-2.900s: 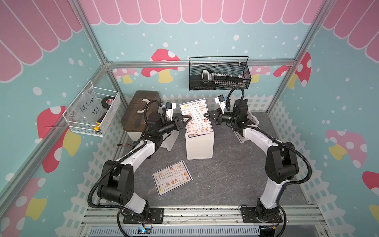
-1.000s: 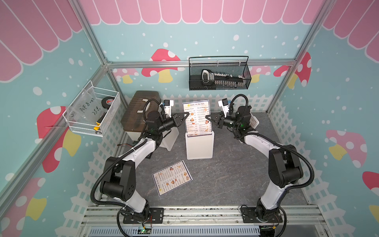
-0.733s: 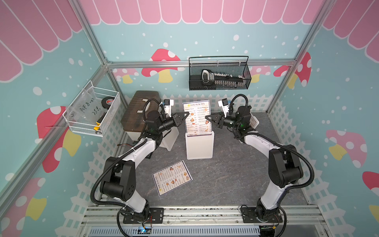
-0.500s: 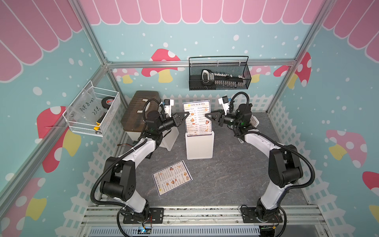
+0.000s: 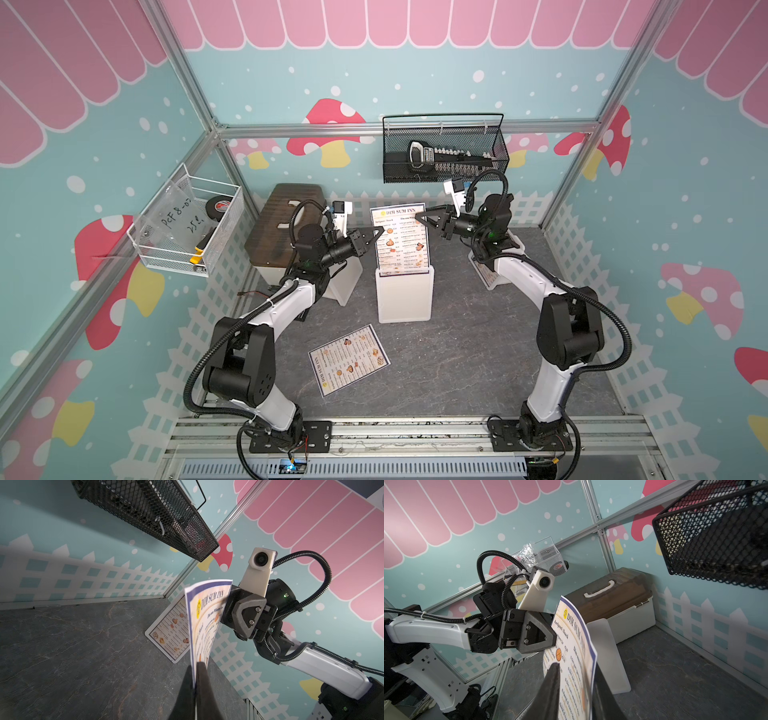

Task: Insert the menus into the narrow rack
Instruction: Insert the menu into the narrow rack.

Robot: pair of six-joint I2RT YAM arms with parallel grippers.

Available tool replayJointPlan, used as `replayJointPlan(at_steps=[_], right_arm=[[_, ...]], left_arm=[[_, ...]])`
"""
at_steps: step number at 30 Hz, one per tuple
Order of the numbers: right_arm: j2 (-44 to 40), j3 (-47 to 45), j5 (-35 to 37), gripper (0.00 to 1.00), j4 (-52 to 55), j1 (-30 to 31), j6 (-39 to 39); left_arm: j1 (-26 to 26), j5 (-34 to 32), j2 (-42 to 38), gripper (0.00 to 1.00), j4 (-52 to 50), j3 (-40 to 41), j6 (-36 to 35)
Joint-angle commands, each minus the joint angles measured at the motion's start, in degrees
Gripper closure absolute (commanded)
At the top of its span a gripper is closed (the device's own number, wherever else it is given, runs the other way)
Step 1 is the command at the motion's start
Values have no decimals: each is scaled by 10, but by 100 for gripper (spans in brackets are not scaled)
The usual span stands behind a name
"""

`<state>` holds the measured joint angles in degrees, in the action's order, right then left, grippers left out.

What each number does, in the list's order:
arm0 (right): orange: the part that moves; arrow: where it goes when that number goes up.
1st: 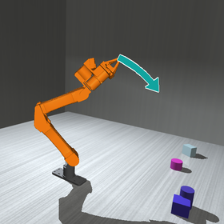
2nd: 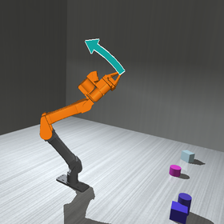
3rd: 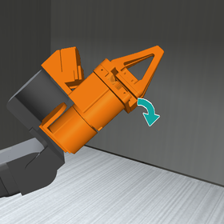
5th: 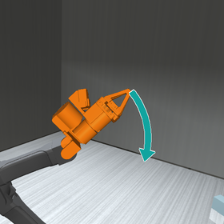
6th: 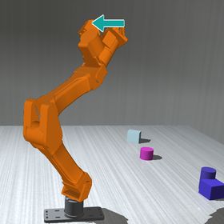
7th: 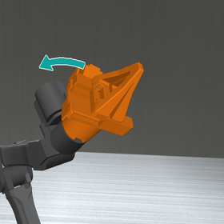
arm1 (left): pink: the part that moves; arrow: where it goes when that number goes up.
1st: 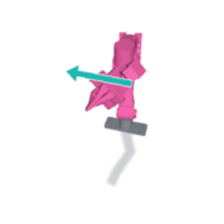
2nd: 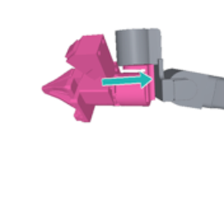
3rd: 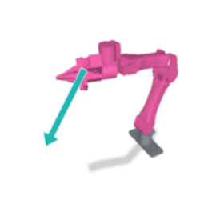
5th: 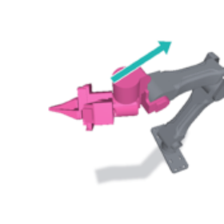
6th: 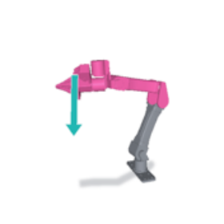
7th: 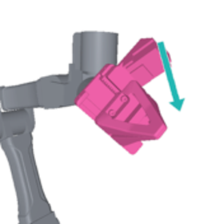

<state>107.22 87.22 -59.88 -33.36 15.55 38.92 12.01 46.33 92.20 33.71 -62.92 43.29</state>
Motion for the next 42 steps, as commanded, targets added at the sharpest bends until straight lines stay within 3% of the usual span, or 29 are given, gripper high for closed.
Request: replayJointPlan(at_steps=[1, 13, 20, 31, 42], right_arm=[[10, 23, -8, 77, 3, -3, 2], [11, 50, -1, 88, 66, -5, -35], [3, 45, -2, 100, 68, -5, -37], [-26, 5, -12, 100, 66, -6, -57], [-47, -40, -1, 100, 40, -10, -52]], left_arm=[[-3, 10, 4, 97, 12, 5, -1], [-3, 7, 1, 95, 3, 5, -5], [-3, 4, 2, 83, -1, 2, -8], [-3, 3, 6, 64, -10, -11, -9], [-3, 6, 5, 65, -21, -17, -14]])
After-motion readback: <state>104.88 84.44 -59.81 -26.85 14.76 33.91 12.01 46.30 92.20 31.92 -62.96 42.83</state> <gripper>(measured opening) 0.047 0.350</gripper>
